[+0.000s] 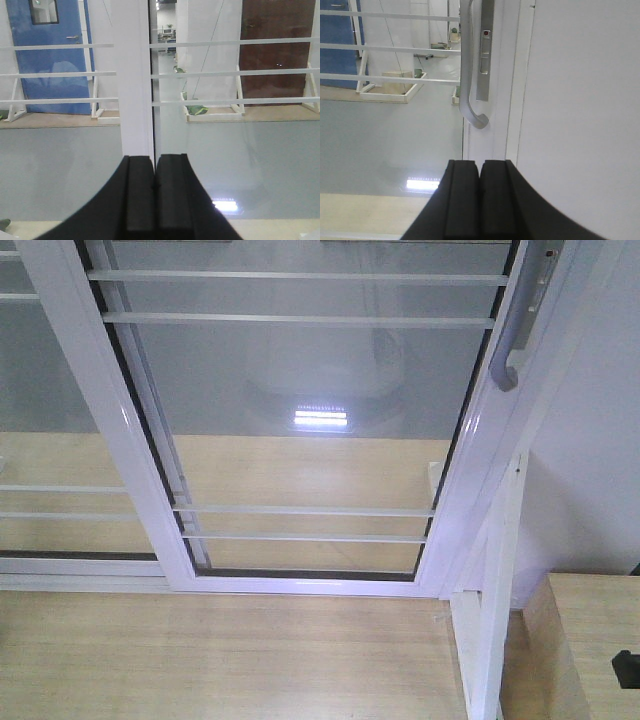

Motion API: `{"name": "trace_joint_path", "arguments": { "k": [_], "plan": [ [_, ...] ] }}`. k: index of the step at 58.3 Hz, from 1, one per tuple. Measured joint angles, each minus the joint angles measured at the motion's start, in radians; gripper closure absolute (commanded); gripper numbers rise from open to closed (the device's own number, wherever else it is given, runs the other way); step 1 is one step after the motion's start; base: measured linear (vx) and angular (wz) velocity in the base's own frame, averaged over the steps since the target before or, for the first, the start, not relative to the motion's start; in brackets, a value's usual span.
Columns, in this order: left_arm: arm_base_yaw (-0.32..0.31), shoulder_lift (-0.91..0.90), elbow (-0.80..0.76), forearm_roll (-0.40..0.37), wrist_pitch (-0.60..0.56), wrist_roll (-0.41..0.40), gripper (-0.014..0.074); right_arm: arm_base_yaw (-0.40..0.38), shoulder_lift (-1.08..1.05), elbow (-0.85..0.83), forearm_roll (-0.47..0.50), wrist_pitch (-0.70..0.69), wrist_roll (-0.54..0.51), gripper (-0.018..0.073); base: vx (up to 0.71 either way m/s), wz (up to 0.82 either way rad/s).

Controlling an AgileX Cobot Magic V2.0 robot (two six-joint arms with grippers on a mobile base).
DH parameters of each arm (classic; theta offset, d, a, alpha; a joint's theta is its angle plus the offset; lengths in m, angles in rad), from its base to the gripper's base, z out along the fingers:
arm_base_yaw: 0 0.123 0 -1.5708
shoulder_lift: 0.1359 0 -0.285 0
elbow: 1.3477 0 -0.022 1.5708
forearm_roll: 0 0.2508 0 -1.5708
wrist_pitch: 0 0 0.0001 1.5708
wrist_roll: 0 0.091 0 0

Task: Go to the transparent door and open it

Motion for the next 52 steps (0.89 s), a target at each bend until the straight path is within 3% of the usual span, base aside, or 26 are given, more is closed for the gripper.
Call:
{"name": "trace_joint_path", "arguments": {
  "k": [52],
  "plan": [
    [-0.005, 0.032, 0.0, 0.001, 0.016, 0.0, 0.0602, 0.005, 0.015, 0.001, 0.0, -0.009, 0.0, 0.0564, 0.06, -0.01]
  ]
}}
